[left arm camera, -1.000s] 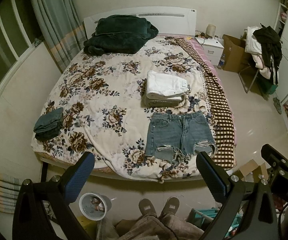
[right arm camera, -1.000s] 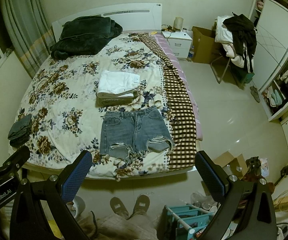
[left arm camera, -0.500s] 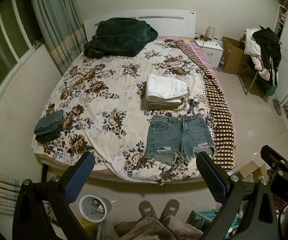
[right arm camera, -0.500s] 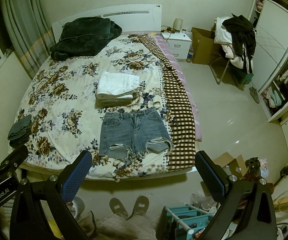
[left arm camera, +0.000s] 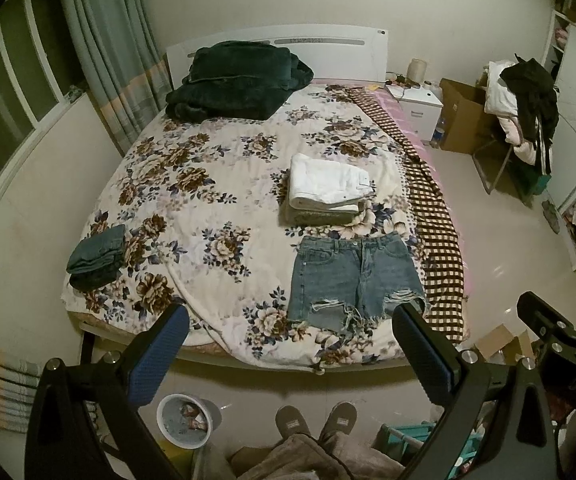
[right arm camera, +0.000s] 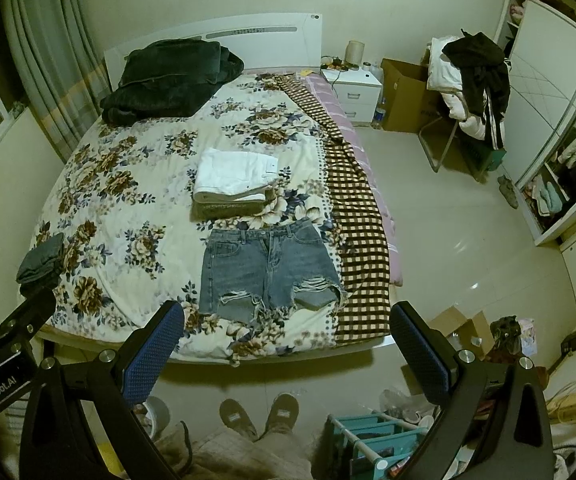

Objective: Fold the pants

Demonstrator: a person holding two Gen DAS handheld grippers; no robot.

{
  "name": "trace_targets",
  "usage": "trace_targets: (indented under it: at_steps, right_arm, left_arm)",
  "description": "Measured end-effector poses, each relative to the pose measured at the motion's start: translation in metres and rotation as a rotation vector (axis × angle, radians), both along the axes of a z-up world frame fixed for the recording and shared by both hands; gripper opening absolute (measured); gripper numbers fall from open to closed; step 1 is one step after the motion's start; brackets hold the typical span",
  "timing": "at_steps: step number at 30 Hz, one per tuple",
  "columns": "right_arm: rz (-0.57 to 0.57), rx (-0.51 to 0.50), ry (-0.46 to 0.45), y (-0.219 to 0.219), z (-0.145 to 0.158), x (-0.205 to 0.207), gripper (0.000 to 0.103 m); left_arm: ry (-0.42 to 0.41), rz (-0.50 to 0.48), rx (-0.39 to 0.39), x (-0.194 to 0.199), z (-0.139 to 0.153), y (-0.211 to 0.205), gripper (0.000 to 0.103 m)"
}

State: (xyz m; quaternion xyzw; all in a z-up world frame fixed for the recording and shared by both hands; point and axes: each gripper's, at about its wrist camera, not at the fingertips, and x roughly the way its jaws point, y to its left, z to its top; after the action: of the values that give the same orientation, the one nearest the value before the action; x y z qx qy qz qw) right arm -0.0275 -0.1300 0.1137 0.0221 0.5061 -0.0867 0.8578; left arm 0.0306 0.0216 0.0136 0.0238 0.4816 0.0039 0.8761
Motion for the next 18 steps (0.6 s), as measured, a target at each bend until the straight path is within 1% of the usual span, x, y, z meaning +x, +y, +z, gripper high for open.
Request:
trace_targets:
  at_steps: [2, 6, 8, 10, 11, 12, 13, 15, 16, 18]
  right_arm:
    - [-0.003, -0.001, 0.0, 0.0, 0.0, 0.001, 0.103]
    - [-0.028, -0.004, 0.004, 0.0, 0.001, 0.016, 0.103]
    - [-0.047, -0.023, -0.002, -0.001, -0.002, 0.025, 0.103]
    - [-0.063, -0.048, -0.016, -0.002, -0.008, 0.026, 0.103]
    - [-0.07, -0.057, -0.018, -0.003, -0.013, 0.034, 0.103]
    - [-0.074, -0.053, -0.025, -0.003, -0.02, 0.03, 0.103]
    - [-0.08, -0.05, -0.034, -0.004, -0.025, 0.035, 0.103]
    - [-0.1, -0.055, -0.023, -0.008, -0.042, 0.047, 0.103]
    - [-0.104, -0.045, -0.031, -0.011, -0.05, 0.056, 0.103]
    - [-0.124, -0.052, -0.012, -0.017, -0.072, 0.072, 0.103]
  left_arm:
    - [0.003, -0.003, -0.003, 0.001, 0.0, -0.001, 0.103]
    - [-0.007, -0.004, -0.002, 0.003, -0.004, -0.001, 0.103]
    - [-0.023, -0.003, 0.013, 0.009, -0.008, -0.001, 0.103]
    - [-0.033, -0.007, 0.023, 0.02, -0.015, 0.0, 0.103]
    - [-0.039, -0.008, 0.032, 0.026, -0.019, 0.003, 0.103]
    - [-0.043, -0.005, 0.046, 0.035, -0.026, 0.004, 0.103]
    - [-0.046, -0.008, 0.047, 0.042, -0.032, 0.005, 0.103]
    - [-0.05, -0.004, 0.052, 0.057, -0.046, 0.006, 0.103]
    - [-0.043, -0.007, 0.043, 0.067, -0.056, 0.006, 0.103]
    - [-0.03, -0.009, 0.031, 0.082, -0.074, 0.006, 0.103]
